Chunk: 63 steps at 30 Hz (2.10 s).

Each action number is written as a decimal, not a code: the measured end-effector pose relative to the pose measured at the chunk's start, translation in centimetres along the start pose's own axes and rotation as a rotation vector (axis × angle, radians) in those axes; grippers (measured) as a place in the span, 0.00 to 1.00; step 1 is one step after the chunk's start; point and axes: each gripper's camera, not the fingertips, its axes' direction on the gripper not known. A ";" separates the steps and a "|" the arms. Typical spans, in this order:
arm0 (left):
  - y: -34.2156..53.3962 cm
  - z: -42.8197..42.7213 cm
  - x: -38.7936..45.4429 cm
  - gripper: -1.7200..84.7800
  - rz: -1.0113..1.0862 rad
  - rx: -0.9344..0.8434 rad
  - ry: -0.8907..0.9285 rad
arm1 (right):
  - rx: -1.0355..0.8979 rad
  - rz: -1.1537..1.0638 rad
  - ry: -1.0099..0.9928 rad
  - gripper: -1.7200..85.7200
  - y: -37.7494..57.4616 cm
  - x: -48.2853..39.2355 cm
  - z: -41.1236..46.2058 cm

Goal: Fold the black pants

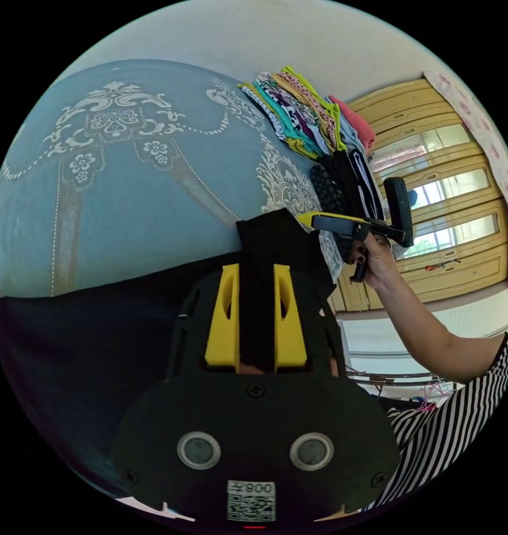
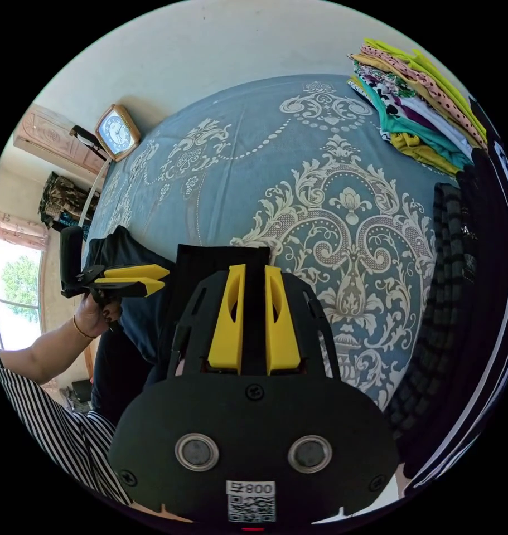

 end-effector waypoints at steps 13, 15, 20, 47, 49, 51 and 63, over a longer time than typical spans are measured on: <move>-4.9 5.0 1.3 0.03 0.005 0.088 0.043 | 0.023 -0.044 -0.129 0.03 0.1 6.4 -3.7; -5.2 4.8 2.5 0.03 0.048 0.135 0.097 | 0.098 -0.052 -0.248 0.02 0.5 7.8 -6.0; -6.9 6.1 7.4 0.02 0.211 0.186 0.167 | 0.173 -0.065 -0.323 0.02 2.2 10.6 -9.6; -15.8 18.7 17.4 0.09 0.537 -0.214 -0.324 | -0.039 0.264 -0.084 0.11 12.7 13.4 -6.2; -15.6 19.0 17.9 0.08 0.557 -0.223 -0.358 | -0.051 0.260 -0.065 0.11 12.7 12.9 -5.7; -15.5 18.6 18.2 0.07 0.570 -0.225 -0.360 | -0.066 0.264 -0.059 0.11 12.7 12.4 -4.5; -13.2 11.1 18.9 0.03 0.555 -0.127 -0.334 | -0.028 0.235 -0.030 0.02 9.8 11.3 -2.9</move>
